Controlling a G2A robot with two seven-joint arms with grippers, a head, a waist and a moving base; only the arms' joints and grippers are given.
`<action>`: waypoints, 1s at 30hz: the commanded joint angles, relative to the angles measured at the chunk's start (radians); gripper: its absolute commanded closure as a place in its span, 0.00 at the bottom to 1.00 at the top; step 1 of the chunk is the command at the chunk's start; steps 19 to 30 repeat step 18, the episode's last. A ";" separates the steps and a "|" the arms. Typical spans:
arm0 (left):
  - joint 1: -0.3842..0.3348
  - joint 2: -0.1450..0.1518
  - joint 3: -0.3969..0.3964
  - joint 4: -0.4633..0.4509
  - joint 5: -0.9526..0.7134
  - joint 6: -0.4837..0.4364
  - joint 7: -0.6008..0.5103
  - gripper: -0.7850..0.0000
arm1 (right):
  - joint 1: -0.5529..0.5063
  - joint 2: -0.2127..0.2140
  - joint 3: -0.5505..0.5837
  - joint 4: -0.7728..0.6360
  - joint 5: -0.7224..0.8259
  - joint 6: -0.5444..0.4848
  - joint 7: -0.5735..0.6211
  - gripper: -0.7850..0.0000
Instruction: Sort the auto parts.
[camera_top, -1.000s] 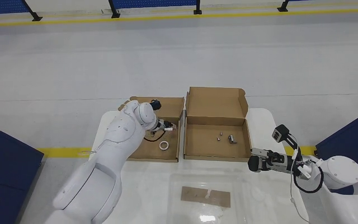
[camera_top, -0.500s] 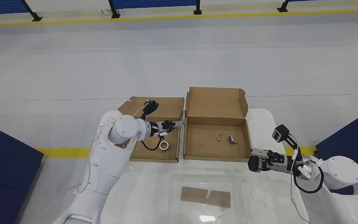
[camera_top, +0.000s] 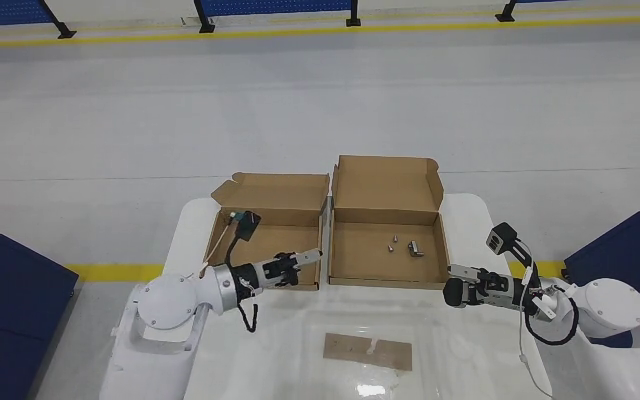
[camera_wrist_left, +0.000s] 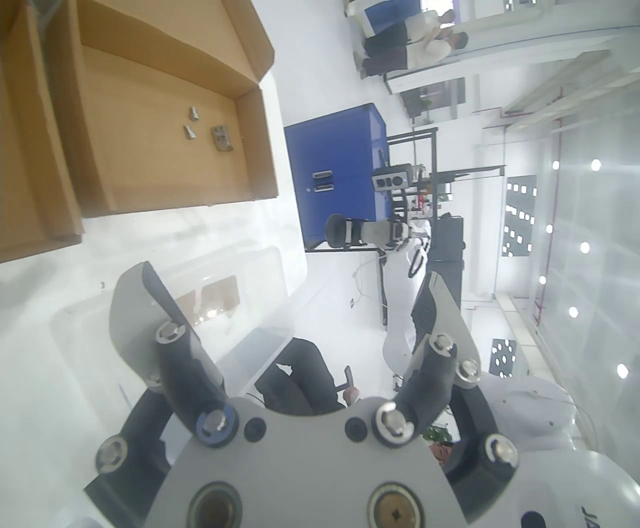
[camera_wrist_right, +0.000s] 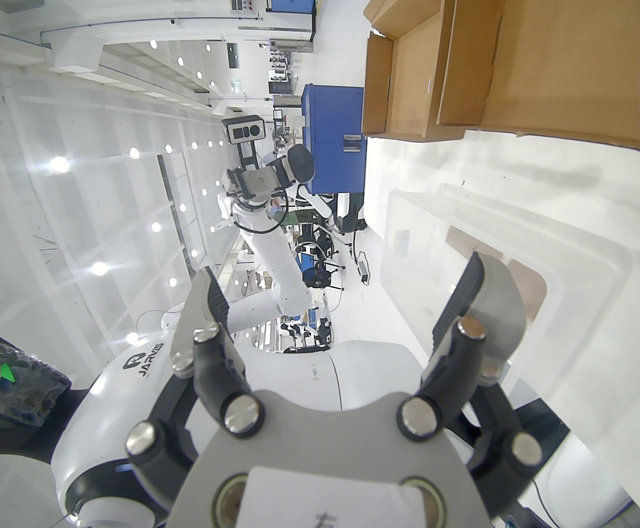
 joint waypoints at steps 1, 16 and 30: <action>0.022 0.004 -0.011 -0.014 -0.026 -0.013 -0.006 0.00 | 0.000 0.000 0.000 0.000 0.000 0.000 0.000 0.00; 0.096 0.022 -0.070 -0.082 -0.117 -0.062 -0.006 0.00 | 0.000 0.000 0.000 0.000 0.000 0.000 0.000 0.00; 0.096 0.022 -0.069 -0.082 -0.117 -0.062 -0.006 0.00 | 0.000 0.000 0.000 0.000 0.000 0.000 0.000 0.00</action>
